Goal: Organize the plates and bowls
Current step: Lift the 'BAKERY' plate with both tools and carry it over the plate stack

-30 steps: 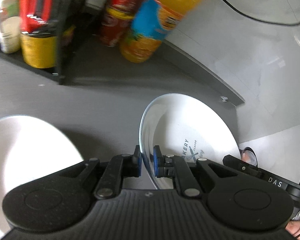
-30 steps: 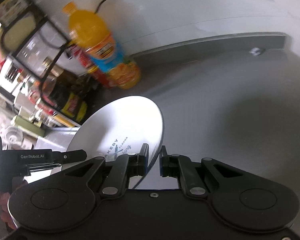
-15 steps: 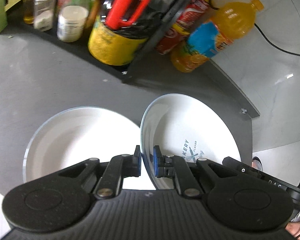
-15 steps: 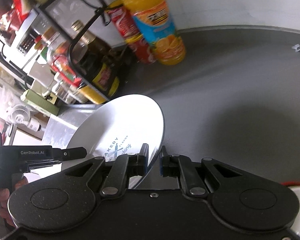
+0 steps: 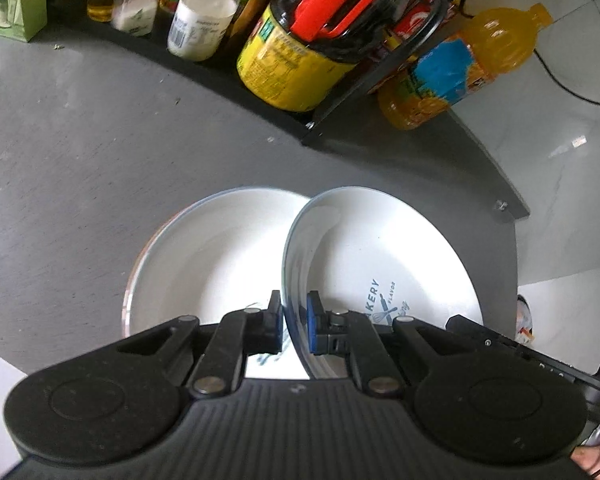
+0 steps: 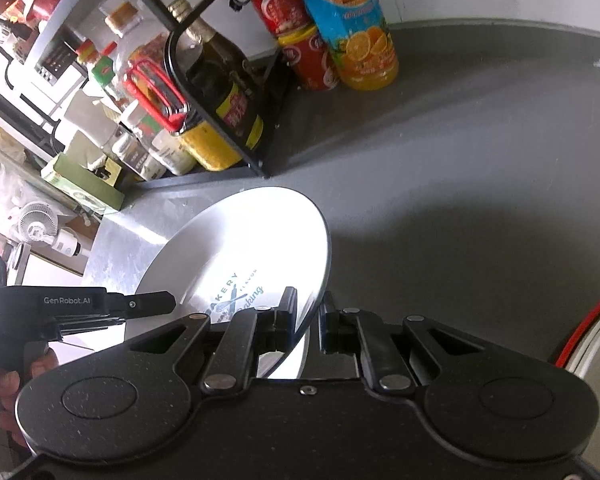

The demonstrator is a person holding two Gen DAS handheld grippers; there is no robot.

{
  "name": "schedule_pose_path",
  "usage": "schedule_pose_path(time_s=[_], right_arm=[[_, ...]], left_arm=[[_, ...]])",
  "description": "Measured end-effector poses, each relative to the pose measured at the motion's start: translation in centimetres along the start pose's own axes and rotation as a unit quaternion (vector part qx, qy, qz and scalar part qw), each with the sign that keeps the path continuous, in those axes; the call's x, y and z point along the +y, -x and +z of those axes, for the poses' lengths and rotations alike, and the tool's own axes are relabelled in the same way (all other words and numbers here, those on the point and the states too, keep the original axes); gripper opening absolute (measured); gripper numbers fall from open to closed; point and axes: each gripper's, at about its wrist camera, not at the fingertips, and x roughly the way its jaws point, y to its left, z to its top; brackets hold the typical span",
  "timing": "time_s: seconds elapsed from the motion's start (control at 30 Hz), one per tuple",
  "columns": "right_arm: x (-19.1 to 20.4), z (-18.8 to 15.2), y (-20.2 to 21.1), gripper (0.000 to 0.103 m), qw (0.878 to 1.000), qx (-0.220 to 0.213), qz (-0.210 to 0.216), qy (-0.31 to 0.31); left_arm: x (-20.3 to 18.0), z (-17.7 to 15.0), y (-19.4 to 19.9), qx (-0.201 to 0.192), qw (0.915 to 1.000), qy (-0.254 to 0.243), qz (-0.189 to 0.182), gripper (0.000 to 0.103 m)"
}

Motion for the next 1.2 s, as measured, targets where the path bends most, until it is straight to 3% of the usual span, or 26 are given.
schedule_pose_path(time_s=[0.53,1.2], right_arm=[[2.5,-2.5,-1.6,0.011,1.000,0.008,-0.030,0.006],[2.9,-2.9,-3.2,0.008,0.998,0.020,-0.051,0.000]], left_arm=[[4.1,-1.0,-1.4,0.031,0.9993,0.017,-0.006,0.011],[5.3,-1.1,-3.2,0.052,0.9981,0.031,0.010,0.016]])
